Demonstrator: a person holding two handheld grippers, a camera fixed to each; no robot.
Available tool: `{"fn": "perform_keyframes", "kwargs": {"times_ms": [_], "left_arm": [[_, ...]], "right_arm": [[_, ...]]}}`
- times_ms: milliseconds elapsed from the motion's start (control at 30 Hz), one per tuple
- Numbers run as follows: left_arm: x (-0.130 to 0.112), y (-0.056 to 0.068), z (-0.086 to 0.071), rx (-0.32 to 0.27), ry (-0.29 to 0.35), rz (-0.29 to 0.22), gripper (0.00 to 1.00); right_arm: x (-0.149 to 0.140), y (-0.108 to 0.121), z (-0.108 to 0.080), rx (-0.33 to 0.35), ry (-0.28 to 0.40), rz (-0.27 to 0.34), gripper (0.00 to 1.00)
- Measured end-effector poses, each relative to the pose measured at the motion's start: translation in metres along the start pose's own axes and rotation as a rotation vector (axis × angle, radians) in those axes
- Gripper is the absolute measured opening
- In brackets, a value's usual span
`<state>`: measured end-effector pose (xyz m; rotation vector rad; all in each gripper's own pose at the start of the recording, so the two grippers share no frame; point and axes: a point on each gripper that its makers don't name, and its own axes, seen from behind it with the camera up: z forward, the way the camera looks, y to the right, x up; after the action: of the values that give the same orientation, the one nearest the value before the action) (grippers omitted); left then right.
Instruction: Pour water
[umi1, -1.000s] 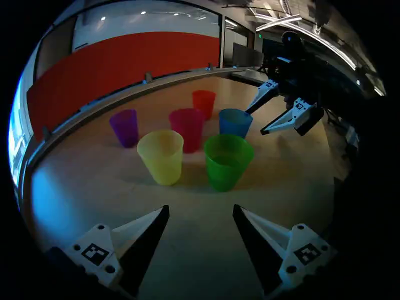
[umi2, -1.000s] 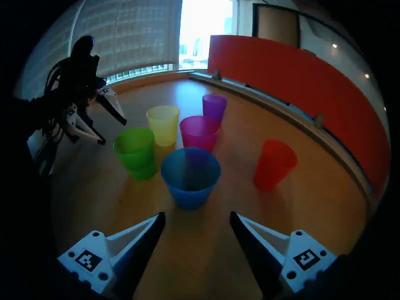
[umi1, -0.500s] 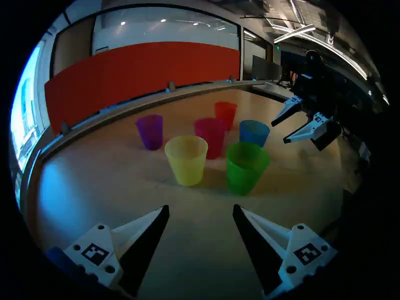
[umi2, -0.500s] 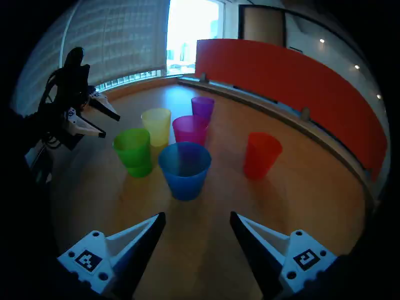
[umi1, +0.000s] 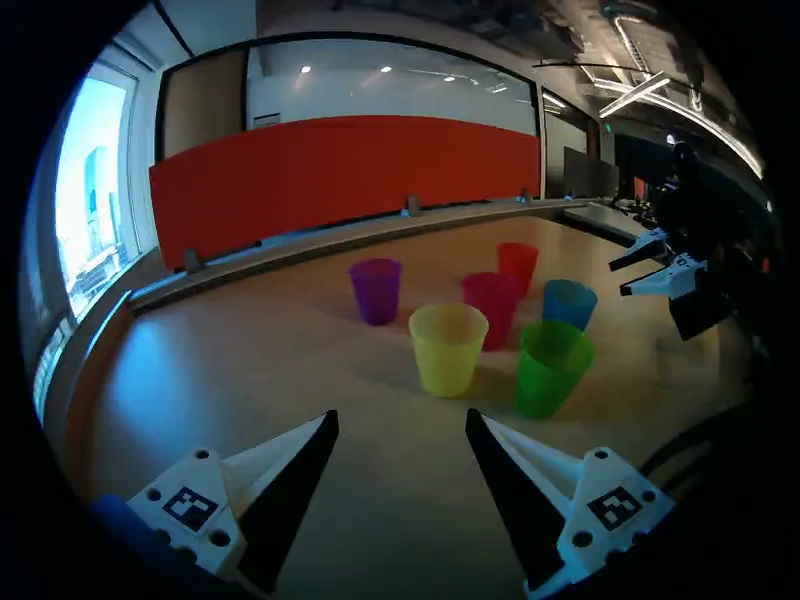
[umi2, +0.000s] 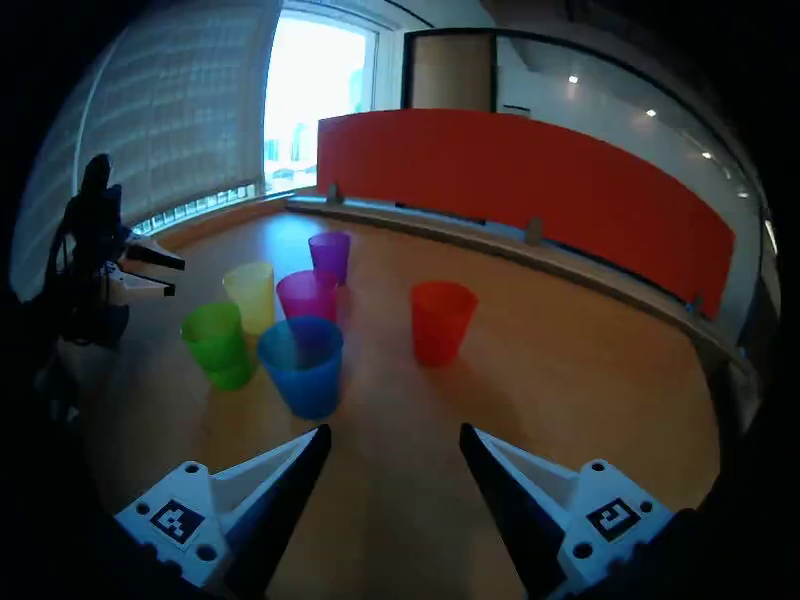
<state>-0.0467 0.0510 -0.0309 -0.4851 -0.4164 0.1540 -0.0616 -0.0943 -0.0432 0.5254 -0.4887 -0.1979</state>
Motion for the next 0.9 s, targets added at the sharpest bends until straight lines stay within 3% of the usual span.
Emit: {"fn": "perform_keyframes", "kwargs": {"times_ms": [267,467,600,900], "left_arm": [[0.027,-0.026,-0.012,0.134,0.126,-0.052,0.95],[0.049,-0.045,-0.022,0.249,0.211,-0.058,0.94],[0.06,-0.044,-0.025,0.281,0.264,-0.07,0.94],[0.08,-0.048,-0.031,0.337,0.363,-0.155,0.94]], "right_arm": [[0.028,0.025,-0.01,-0.142,0.116,0.053,1.0],[0.052,0.041,-0.019,-0.242,0.212,0.094,1.0],[0.065,0.05,-0.024,-0.291,0.267,0.108,1.0],[0.094,0.079,-0.044,-0.413,0.418,0.171,1.0]]}}
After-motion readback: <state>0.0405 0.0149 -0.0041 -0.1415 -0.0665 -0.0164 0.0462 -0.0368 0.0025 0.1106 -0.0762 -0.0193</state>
